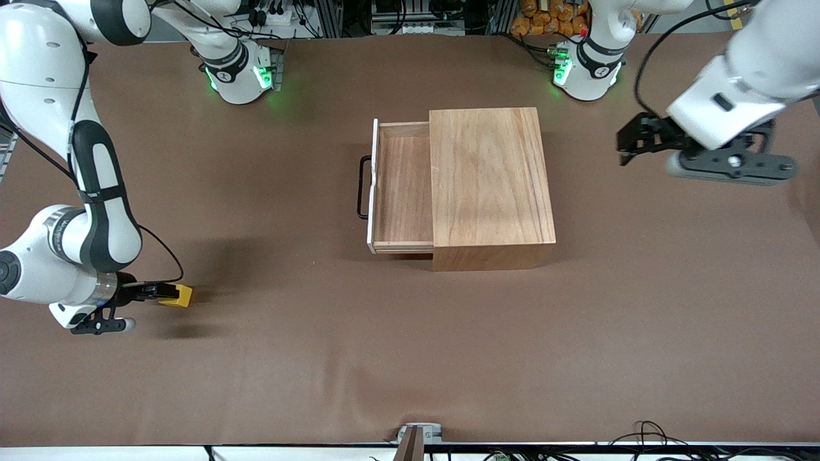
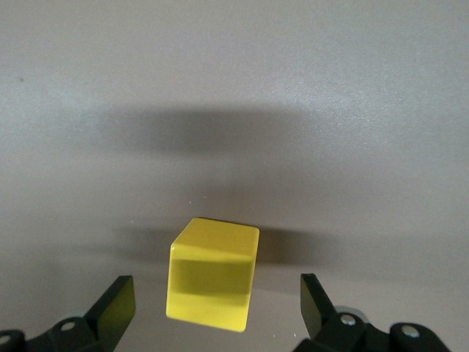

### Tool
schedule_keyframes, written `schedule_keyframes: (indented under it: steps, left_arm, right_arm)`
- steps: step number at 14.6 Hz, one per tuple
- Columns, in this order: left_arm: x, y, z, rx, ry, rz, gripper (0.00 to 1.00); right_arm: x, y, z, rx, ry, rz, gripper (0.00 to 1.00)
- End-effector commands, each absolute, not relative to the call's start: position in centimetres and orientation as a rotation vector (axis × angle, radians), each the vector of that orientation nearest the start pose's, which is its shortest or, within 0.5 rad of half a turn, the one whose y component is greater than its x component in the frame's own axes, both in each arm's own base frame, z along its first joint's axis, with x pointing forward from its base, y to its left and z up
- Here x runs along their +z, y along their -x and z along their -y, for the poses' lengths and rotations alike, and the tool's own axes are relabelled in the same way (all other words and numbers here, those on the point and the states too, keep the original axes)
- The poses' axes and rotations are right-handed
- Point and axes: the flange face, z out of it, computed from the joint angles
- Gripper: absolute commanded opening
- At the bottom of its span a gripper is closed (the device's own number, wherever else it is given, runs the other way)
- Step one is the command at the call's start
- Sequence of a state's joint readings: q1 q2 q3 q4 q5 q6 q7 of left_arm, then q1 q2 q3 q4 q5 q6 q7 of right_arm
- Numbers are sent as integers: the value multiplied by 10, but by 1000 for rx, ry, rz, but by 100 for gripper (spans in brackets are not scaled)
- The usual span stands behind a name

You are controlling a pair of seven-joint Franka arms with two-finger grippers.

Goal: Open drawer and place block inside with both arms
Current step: 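Grasp the yellow cube with the right gripper and lift it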

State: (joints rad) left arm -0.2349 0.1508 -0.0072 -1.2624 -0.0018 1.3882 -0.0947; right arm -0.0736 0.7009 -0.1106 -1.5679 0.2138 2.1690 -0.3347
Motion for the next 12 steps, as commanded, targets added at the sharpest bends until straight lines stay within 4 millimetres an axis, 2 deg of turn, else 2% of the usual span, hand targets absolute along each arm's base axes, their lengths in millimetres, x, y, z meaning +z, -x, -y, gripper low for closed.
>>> schedule_keyframes:
  steps: [1, 3, 4, 6, 8, 9, 10, 12]
  left_arm:
    - [672, -561, 96, 42, 3123, -215, 100]
    - [671, -557, 72, 99, 3137, -168, 100]
    - [672, -554, 66, 112, 3144, -146, 100]
    - [669, -536, 63, 146, 3141, -124, 100]
    - [664, -516, 53, 134, 3143, -97, 100]
    - [661, -512, 47, 105, 3147, -80, 100]
    - [657, -510, 45, 107, 3149, -75, 100]
    - [657, -509, 39, 107, 3149, -58, 100]
  right_arm:
    - [215, -685, 107, 82, 3010, 54, 100]
    - [207, -682, 107, 68, 3013, 118, 97]
    - [207, -682, 108, 61, 3015, 124, 87]
    - [206, -682, 106, 64, 3014, 129, 58]
    - [204, -680, 104, 75, 3012, 130, 19]
    - [203, -679, 105, 79, 3011, 129, 6]
    - [202, -678, 104, 88, 3009, 131, 0]
    - [204, -677, 103, 104, 3002, 151, 0]
